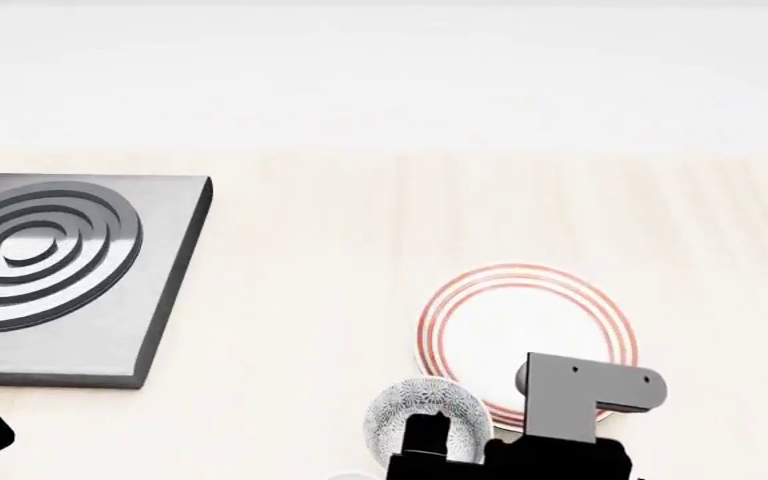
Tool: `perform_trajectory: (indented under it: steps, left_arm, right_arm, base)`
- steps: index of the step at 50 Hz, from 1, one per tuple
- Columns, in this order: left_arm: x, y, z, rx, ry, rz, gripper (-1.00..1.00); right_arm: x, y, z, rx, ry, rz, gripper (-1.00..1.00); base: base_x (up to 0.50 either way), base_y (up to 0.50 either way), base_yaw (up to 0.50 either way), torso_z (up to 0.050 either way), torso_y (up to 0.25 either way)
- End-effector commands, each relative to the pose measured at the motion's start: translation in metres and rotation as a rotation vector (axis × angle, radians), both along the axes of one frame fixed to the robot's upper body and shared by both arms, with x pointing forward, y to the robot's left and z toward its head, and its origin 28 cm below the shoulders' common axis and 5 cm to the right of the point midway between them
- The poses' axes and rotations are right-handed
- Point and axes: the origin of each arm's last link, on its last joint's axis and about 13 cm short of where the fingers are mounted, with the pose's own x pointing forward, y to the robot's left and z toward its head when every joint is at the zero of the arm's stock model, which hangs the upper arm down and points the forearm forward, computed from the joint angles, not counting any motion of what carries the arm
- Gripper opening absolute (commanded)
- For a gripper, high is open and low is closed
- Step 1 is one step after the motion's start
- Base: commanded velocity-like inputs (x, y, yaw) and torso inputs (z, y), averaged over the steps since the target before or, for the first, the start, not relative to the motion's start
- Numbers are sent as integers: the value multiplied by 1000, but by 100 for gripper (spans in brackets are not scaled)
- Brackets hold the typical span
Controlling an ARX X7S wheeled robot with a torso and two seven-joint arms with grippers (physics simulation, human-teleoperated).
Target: Pick the akita bowl between the plate and the ramekin and place it on the plate.
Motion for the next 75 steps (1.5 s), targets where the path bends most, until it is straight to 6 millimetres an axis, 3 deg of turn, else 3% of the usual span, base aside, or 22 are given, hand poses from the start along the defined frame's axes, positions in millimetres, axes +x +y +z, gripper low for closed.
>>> perform_trajectory:
  steps: [1,23,75]
  left_arm:
    - [0,0,0,3,-2,1,100]
    - [0,0,-1,0,-1,2,100]
    - [0,0,-1,1,-2,2,100]
  right_arm:
    - [1,-2,-5,37,17,-18,100]
    - [9,-4,-11,117,26,-21,100]
    - [9,-5,-21,77,106,32,100]
  base:
    - [0,0,0,0,0]
    - [0,0,0,0,0]
    - [0,0,0,0,0]
